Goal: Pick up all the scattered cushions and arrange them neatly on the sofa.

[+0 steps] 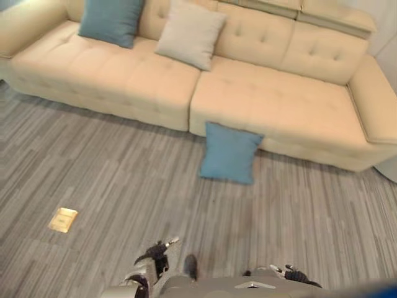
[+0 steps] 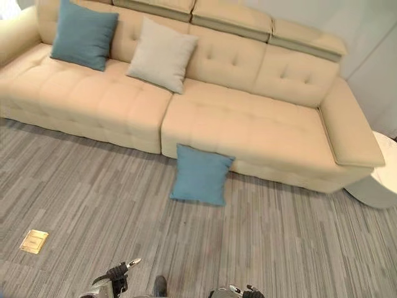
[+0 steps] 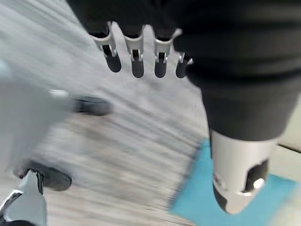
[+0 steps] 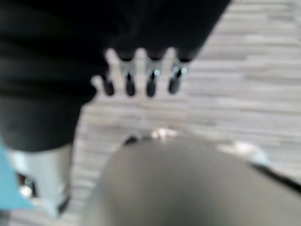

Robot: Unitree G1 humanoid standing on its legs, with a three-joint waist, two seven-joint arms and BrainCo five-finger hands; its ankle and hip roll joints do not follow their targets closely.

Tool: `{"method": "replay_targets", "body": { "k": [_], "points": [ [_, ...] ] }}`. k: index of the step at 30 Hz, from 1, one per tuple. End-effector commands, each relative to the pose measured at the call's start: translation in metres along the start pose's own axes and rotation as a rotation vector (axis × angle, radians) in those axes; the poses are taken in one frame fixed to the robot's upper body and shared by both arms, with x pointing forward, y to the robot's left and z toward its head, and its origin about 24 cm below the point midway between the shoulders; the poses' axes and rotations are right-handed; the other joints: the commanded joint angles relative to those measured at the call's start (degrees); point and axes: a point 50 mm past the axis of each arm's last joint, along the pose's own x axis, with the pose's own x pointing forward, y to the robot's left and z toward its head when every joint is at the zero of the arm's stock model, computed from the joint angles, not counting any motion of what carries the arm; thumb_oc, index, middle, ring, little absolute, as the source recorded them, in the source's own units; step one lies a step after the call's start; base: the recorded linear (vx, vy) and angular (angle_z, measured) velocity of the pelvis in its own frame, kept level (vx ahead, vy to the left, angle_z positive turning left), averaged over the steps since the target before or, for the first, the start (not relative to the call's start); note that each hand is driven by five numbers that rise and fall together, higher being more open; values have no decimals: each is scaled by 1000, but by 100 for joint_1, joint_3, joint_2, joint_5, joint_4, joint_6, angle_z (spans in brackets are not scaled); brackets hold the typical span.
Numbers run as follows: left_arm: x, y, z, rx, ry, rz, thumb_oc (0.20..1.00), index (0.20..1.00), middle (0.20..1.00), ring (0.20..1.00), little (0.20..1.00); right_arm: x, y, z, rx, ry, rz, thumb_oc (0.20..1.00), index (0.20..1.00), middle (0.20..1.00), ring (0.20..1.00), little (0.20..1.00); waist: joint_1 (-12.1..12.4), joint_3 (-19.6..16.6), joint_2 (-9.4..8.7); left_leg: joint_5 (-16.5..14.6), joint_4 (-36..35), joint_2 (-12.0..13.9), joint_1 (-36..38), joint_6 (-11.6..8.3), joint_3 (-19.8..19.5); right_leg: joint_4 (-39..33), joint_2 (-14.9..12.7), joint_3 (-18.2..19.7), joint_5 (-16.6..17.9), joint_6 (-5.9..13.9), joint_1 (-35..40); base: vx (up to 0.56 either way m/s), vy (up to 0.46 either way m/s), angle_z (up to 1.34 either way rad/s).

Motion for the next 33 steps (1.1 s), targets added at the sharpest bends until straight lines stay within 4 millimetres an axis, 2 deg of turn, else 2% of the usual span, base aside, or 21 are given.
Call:
{"method": "replay_targets", "body": {
  "k": [1,4,6,7,9,11,12,13,14,15,16,17,18,20,21,22,23,24,25,30,33],
  "points": [
    [-1,-7,-10,36,22,3,1000,1000,1000,1000,1000,-2,-5,-15,-15,62,-37,1000,1000,1000,1000,1000,-62,282,-171,-580,567,-150,461,91,-363,-1650,24,-144,1629,205,481,363,11,-1],
    [-3,-9,-20,83,43,21,1000,1000,1000,1000,1000,-4,-15,-25,-30,97,-94,1000,1000,1000,1000,1000,-70,261,-200,-860,655,-298,810,74,-417,-1766,-38,-466,1765,92,587,407,-26,6],
    [-5,-11,-31,83,59,-4,1000,1000,1000,1000,1000,-7,-21,-36,-8,139,-130,1000,1000,1000,1000,1000,-93,173,-165,-983,619,-311,1023,32,-497,-1706,-48,-446,1781,-123,765,339,-85,28],
    [-5,-11,-31,83,59,-4,1000,1000,1000,1000,1000,-7,-21,-36,-8,139,-130,1000,1000,1000,1000,1000,-93,173,-165,-983,619,-311,1024,32,-497,-1706,-48,-446,1781,-123,766,325,-146,35],
    [-11,-17,-51,32,106,-96,1000,1000,1000,1000,1000,-12,-27,-53,51,219,-149,1000,1000,1000,1000,1000,-102,4,24,-994,568,-133,1291,-117,-496,-1355,25,-544,1513,-326,816,360,-213,16],
    [-12,-17,-55,38,120,-109,1000,1000,1000,1000,1000,-14,-28,-58,61,240,-149,1000,1000,1000,1000,1000,-109,-32,66,-963,623,-76,1302,-179,-482,-1260,52,-549,1422,-380,833,193,-152,-8],
    [-13,-16,-60,66,139,-115,1000,1000,1000,1000,1000,-17,-30,-67,77,286,-152,1000,1000,1000,1000,1000,-139,-99,142,-870,853,25,1327,-344,-441,-1195,137,-578,1310,-477,923,278,-283,-20],
    [-14,-13,-64,114,147,-96,1000,1000,1000,1000,1000,-19,-35,-73,72,315,-170,1000,1000,1000,1000,1000,-176,-143,170,-469,2107,236,903,-792,-270,-1260,243,-546,1186,-615,1176,274,-283,-8],
    [-14,-13,-63,114,147,-96,1000,1000,1000,1000,1000,-19,-35,-73,72,315,-170,1000,1000,1000,1000,1000,-189,-160,159,-457,2105,223,879,-788,-280,-1263,229,-554,1192,-614,1158,189,-283,-6],
    [-13,-13,-60,127,131,-77,1000,1000,1000,1000,1000,-20,-37,-74,69,319,-180,1000,1000,1000,1000,1000,-211,-127,142,-160,3005,449,514,-1026,-198,-1279,281,-537,1090,-678,1274,112,-223,-5],
    [-12,-10,-54,126,106,-42,1000,1000,1000,1000,1000,-20,-41,-71,65,313,-205,1000,1000,1000,1000,1000,-153,-62,135,49,3783,569,190,-1110,-227,-1283,368,-495,983,-743,1378,153,-316,-11],
    [-10,-9,-45,112,67,-10,1000,1000,1000,1000,1000,-17,-43,-64,63,283,-218,1000,1000,1000,1000,1000,-95,58,75,-122,4350,567,-517,-906,-304,-1296,366,-417,820,-777,1478,109,-215,11],
    [-10,-9,-45,112,67,-9,1000,1000,1000,1000,1000,-17,-43,-64,63,283,-217,1000,1000,1000,1000,1000,-113,40,61,-103,4335,546,-537,-900,-312,-1296,345,-430,823,-773,1460,183,-146,6],
    [-8,-15,-36,85,25,-23,1000,1000,1000,1000,1000,-16,-40,-61,93,274,-215,1000,1000,1000,1000,1000,35,151,39,-486,3151,284,-949,-580,-288,-1491,429,-432,774,-705,1817,273,-54,2],
    [-8,-14,-34,93,18,-28,1000,1000,1000,1000,1000,-15,-35,-60,89,275,-205,1000,1000,1000,1000,1000,77,174,36,-288,2474,283,-987,-514,-299,-1563,473,-420,757,-672,1932,173,2,-9],
    [-8,-14,-33,94,18,-28,1000,1000,1000,1000,1000,-15,-35,-60,89,275,-205,1000,1000,1000,1000,1000,67,168,20,-255,2427,260,-973,-510,-300,-1566,454,-427,761,-668,1929,216,5,-11],
    [-7,-9,-29,119,13,-20,1000,1000,1000,1000,1000,-14,-27,-59,67,283,-187,1000,1000,1000,1000,1000,146,183,41,145,1696,314,-1011,-503,-382,-1674,559,-401,726,-627,2128,251,-32,-49],
    [-7,-1,-34,103,47,-6,1000,1000,1000,1000,1000,-14,-16,-65,33,297,-168,1000,1000,1000,1000,1000,243,153,-8,105,1250,177,-778,-482,-754,-1718,631,-256,715,-578,2293,399,-31,-42],
    [-10,9,-45,82,97,25,1000,1000,1000,1000,1000,-16,-10,-69,27,293,-167,1000,1000,1000,1000,1000,210,100,-37,128,1064,141,-524,-383,-835,-1674,674,-224,651,-543,2356,365,-14,-56],
    [-19,32,-73,34,217,90,1000,1000,1000,1000,1000,-18,-5,-75,62,278,-162,1000,1000,1000,1000,1000,136,-113,-78,175,515,137,115,-206,-639,-1670,716,-4,520,-494,2486,186,61,-31],
    [-21,31,-83,64,271,85,1000,1000,1000,1000,1000,-22,-3,-84,35,299,-170,1000,1000,1000,1000,1000,69,-240,-106,158,299,129,349,-135,-419,-1708,699,114,503,-420,2518,131,123,-26]
  ]
}}
